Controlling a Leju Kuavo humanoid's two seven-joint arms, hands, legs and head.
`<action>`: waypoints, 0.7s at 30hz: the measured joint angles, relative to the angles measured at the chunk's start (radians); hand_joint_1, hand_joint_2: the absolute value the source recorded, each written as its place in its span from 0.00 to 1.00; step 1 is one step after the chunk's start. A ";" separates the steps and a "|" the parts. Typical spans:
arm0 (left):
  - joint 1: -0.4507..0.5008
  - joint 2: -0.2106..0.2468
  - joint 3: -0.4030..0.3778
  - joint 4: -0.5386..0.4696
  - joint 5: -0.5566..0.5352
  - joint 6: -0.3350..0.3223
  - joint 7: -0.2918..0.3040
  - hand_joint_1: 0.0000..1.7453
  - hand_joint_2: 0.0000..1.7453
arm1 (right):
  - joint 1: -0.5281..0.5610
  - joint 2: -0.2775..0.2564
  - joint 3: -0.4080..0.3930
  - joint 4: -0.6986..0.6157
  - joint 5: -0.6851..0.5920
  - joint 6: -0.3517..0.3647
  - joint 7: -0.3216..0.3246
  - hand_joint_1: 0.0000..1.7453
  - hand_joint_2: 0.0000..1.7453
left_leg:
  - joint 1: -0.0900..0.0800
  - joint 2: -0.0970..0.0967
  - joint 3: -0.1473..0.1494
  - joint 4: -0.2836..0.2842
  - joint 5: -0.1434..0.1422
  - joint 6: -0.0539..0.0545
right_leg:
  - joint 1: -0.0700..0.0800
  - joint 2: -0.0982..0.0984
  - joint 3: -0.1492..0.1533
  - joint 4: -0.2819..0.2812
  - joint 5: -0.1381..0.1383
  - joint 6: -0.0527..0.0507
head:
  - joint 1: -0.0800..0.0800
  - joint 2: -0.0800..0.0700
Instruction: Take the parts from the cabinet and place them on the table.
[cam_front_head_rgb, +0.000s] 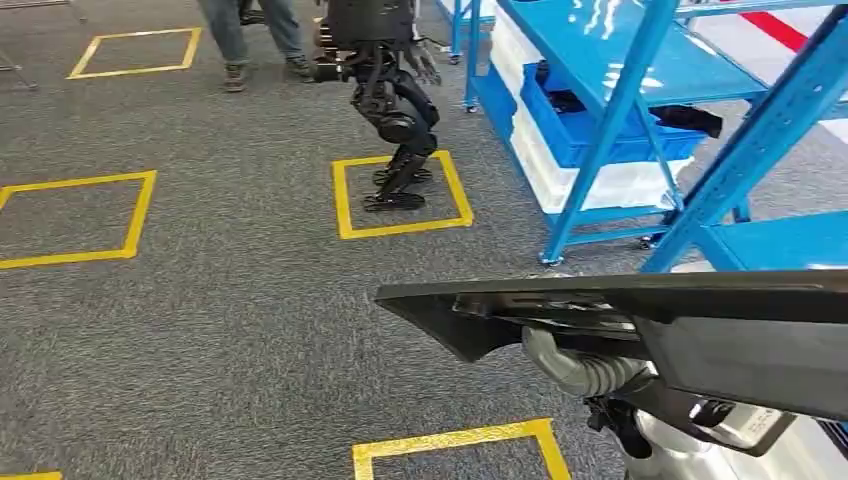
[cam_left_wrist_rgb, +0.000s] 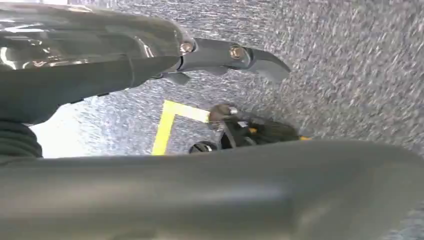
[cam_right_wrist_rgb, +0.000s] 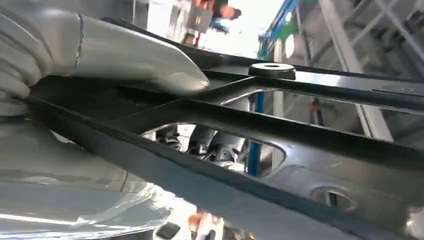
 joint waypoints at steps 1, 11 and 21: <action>0.002 0.000 0.001 0.000 0.001 0.000 0.000 0.00 1.00 | 0.000 0.000 0.000 0.001 -0.002 0.002 0.000 1.00 1.00 | 0.002 0.001 -0.013 0.019 0.006 -0.001 | 0.000 -0.014 0.004 0.000 -0.003 0.001 | 0.000 0.000; 0.009 0.013 0.038 -0.004 0.038 0.004 -0.034 0.00 1.00 | -0.021 0.019 0.024 0.027 0.013 0.015 0.006 1.00 1.00 | -0.017 0.051 0.137 -0.291 0.141 0.040 | 0.000 -0.071 0.054 -0.006 -0.050 0.039 | 0.001 0.000; -0.005 0.017 0.042 -0.009 0.031 0.003 -0.050 0.00 1.00 | -0.017 0.018 0.048 0.060 0.016 0.013 -0.004 1.00 1.00 | -0.011 -0.087 0.156 -0.283 0.122 0.036 | -0.005 0.110 -0.037 0.030 0.016 0.036 | 0.002 0.000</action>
